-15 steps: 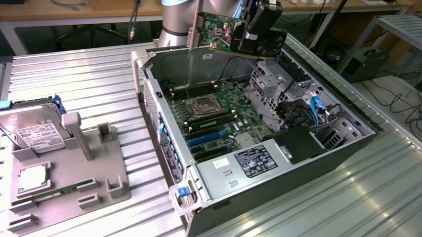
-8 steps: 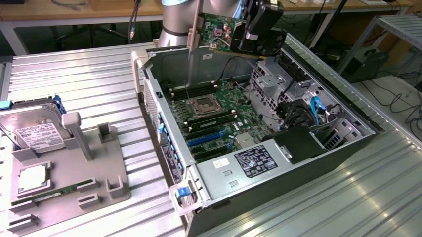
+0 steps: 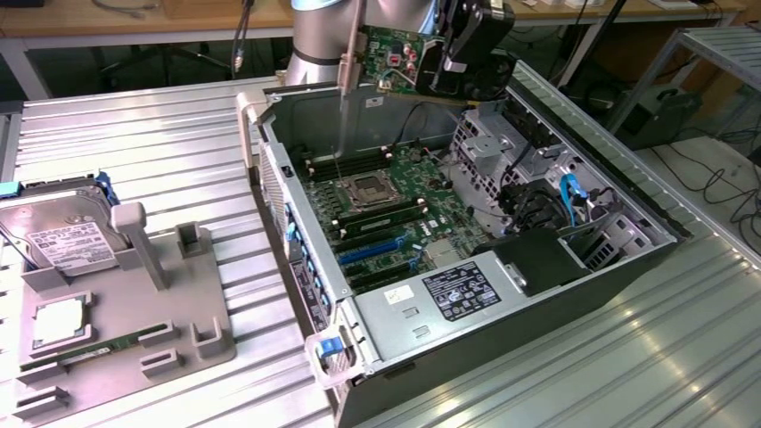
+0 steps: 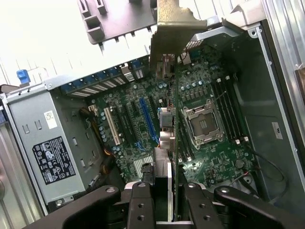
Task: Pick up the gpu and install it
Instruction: 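Insert the gpu into the slot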
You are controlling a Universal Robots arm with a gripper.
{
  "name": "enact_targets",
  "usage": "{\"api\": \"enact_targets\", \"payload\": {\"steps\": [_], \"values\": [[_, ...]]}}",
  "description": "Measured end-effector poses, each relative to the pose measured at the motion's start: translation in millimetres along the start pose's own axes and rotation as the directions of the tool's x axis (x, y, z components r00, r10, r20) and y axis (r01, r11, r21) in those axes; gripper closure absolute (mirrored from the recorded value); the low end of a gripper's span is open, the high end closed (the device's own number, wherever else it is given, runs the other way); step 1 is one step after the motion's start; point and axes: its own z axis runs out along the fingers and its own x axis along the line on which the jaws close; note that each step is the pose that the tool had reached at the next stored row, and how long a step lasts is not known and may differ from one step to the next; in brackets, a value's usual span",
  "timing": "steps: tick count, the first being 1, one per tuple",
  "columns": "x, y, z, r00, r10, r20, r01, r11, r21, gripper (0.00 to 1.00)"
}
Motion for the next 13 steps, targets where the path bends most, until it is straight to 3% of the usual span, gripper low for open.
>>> {"api": "enact_targets", "payload": {"steps": [13], "values": [[0.0,0.0,0.3,0.9978,-0.066,-0.0023,0.066,0.9978,0.0005,0.72]]}}
